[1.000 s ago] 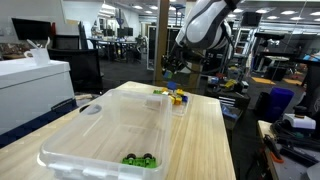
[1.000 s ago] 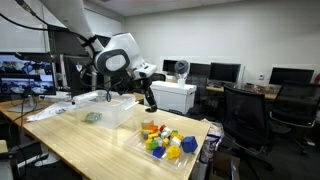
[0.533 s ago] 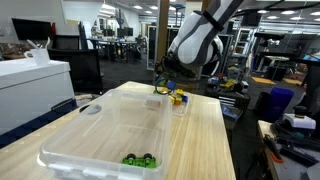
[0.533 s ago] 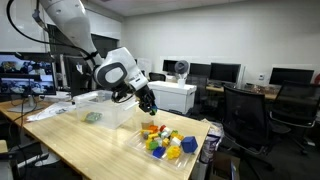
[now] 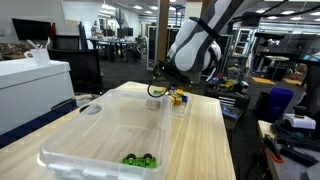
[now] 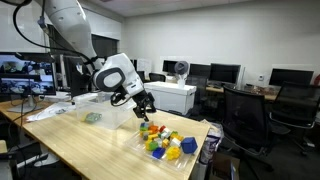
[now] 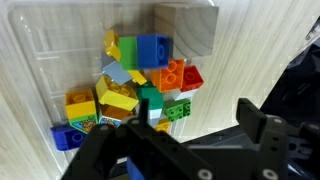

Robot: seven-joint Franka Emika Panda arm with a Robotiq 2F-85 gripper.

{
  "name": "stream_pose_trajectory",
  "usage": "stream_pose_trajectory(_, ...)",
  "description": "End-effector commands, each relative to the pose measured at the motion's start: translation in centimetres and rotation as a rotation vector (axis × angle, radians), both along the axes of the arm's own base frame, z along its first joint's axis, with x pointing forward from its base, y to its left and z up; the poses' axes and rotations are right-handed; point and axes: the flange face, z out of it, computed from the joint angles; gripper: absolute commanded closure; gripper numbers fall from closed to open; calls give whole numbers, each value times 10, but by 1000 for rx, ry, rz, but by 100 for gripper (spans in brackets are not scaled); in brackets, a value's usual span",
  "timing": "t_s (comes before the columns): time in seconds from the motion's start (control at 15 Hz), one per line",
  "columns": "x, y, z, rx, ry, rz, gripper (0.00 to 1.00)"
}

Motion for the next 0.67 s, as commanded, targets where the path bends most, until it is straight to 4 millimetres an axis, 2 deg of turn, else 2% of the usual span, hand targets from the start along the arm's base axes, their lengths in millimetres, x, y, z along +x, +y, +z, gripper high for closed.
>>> stream_pose_trajectory(0.0, -5, 13, 17, 16, 2, -5, 0)
stream_pose_trajectory(0.07, -5, 18, 24, 14, -1, 19, 0)
stream_pose_trajectory(0.13, -6, 32, 44, 1, -10, 98, 0)
stream_pose_trajectory(0.2, -7, 50, 72, -13, -27, 213, 0)
stream_pose_trajectory(0.27, -5, 58, 86, -32, -34, 277, 0)
stream_pose_trajectory(0.4, -6, 89, 141, -65, -29, 457, 0)
stream_pose_trajectory(0.47, -3, 131, 170, -52, -11, 568, 0)
stream_pose_trajectory(0.6, 1, 184, 178, -46, 42, 728, 0)
